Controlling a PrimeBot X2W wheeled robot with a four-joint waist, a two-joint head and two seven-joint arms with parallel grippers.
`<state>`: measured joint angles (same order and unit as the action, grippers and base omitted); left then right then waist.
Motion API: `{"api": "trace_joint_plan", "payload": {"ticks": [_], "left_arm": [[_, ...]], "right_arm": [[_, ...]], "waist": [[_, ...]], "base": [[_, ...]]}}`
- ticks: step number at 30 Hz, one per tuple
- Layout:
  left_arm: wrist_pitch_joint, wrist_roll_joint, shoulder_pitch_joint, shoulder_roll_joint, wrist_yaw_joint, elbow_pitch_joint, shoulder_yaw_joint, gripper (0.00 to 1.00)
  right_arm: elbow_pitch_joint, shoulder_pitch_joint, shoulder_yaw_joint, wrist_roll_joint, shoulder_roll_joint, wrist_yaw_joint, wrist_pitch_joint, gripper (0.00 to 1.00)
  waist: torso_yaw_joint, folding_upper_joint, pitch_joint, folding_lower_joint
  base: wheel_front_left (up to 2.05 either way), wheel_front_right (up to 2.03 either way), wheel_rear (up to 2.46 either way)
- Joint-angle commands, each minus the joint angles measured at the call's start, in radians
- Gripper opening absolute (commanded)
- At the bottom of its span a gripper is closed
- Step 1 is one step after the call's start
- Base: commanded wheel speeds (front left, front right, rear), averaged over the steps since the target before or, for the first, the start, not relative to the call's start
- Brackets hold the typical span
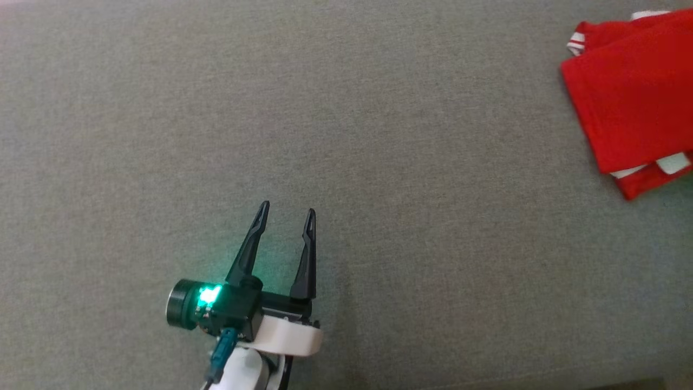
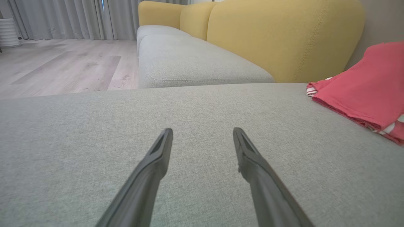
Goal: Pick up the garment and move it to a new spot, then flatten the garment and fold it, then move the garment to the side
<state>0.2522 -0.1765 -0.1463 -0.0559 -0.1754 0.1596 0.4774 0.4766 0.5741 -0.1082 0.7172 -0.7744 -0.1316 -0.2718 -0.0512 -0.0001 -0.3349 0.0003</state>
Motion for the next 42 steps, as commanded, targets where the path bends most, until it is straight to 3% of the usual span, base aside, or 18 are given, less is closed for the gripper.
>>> {"api": "trace_joint_plan", "payload": {"ticks": [1, 6, 7, 14, 20, 21, 26, 34, 42], "left_arm": [[0.01, -0.013, -0.02, 0.006, 0.003, -0.021, -0.036, 1.0], [0.01, -0.014, -0.007, 0.006, 0.01, 0.003, -0.039, 1.0], [0.01, -0.014, -0.007, 0.006, 0.01, 0.003, -0.039, 1.0], [0.01, -0.012, 0.062, 0.006, 0.025, 0.024, -0.064, 1.0], [0.01, -0.013, 0.12, 0.006, 0.032, 0.019, -0.071, 1.0], [0.01, -0.011, 0.135, 0.006, 0.031, 0.009, -0.076, 1.0], [0.01, -0.009, 0.19, 0.006, 0.035, -0.018, -0.097, 1.0], [0.01, 0.016, 0.292, 0.006, 0.023, -0.09, -0.143, 1.0], [0.01, 0.053, 0.355, 0.006, 0.033, -0.13, -0.178, 1.0]], "right_arm": [[-0.019, 0.014, 0.03, -0.043, 0.009, 0.001, 0.026, 1.0], [-0.048, -0.053, 0.022, -0.154, 0.167, 0.001, 0.068, 1.0], [-0.048, -0.053, 0.022, -0.154, 0.167, 0.001, 0.068, 1.0], [-0.092, -0.235, -0.061, -0.199, 0.411, 0.001, 0.152, 1.0], [-0.056, -0.391, -0.105, -0.227, 0.558, 0.001, 0.315, 1.0], [-0.046, -0.428, -0.098, -0.245, 0.59, 0.001, 0.402, 1.0], [-0.055, -0.526, -0.035, -0.296, 0.655, 0.001, 0.525, 1.0], [-0.365, -0.751, 0.051, -0.501, 0.701, 0.001, 0.533, 1.0], [-0.405, -0.839, 0.061, -0.549, 0.722, 0.001, 0.533, 1.0]], "waist": [[0.003, 0.0001, 0.013, -0.0003], [0.026, 0.0001, 0.095, -0.0003], [0.026, 0.0001, 0.095, -0.0003], [0.068, 0.0001, 0.261, -0.0003], [0.117, 0.0001, 0.366, -0.0003], [0.133, 0.0001, 0.39, -0.0003], [0.161, 0.0001, 0.438, -0.0003], [0.166, 0.0001, 0.467, -0.0003], [0.154, 0.0001, 0.468, -0.0003]], "base": [[0.0, 0.0, 0.0], [0.0, 0.0, 0.0], [0.0, 0.0, 0.0], [0.0, 0.0, 0.0], [0.0, 0.0, 0.0], [0.0, 0.0, 0.0], [0.0, 0.0, 0.0], [0.0, 0.0, 0.0], [0.0, 0.0, 0.0]]}}
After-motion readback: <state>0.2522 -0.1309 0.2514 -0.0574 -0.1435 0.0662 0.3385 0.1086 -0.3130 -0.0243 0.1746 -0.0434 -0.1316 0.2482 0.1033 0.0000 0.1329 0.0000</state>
